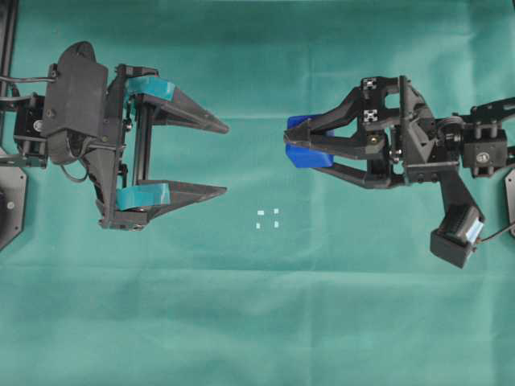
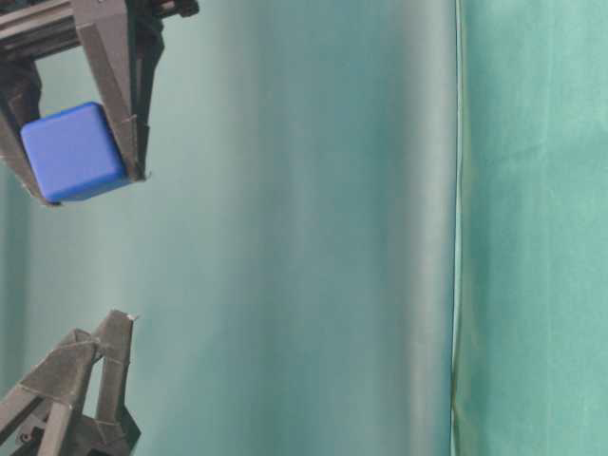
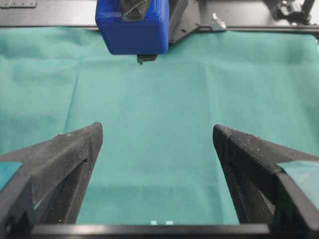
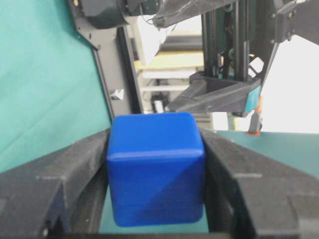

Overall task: Handover the blue block to the right arm after grasping it with the left arm, then place it in the designated position.
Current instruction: 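Open the left gripper and pull the cube away with the right gripper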

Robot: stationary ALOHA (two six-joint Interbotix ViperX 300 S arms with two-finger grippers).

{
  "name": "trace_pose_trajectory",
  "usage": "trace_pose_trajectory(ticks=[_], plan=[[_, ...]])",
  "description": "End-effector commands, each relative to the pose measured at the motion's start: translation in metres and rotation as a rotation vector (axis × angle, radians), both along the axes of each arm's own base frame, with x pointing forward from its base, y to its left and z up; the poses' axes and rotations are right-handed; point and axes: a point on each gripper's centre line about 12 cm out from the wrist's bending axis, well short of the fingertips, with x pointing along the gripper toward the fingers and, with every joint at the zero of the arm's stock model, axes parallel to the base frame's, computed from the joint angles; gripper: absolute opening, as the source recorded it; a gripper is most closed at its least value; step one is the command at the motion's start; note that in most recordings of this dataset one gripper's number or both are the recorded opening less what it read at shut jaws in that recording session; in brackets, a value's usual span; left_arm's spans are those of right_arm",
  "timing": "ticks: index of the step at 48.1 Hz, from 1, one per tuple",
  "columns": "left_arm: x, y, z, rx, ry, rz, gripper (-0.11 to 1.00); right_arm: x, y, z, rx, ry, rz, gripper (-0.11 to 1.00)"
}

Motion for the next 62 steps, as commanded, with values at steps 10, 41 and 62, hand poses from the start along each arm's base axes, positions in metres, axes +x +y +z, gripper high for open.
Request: trace_pose_trajectory(ticks=[10, 41, 62], plan=[[-0.0011, 0.0010, 0.0094, 0.007, -0.026, 0.001, 1.00, -0.0015, 0.0022, 0.0092, 0.292, -0.029, -0.057, 0.51], [0.0000, 0.0010, 0.0083, 0.012, -0.022, 0.000, 1.00, -0.0048, 0.0016, 0.0066, 1.152, -0.022, -0.293, 0.51], [0.0006, 0.0010, 0.0091, 0.010, -0.023, 0.001, 1.00, -0.0057, 0.0061, 0.0066, 1.208, -0.014, -0.302, 0.51]])
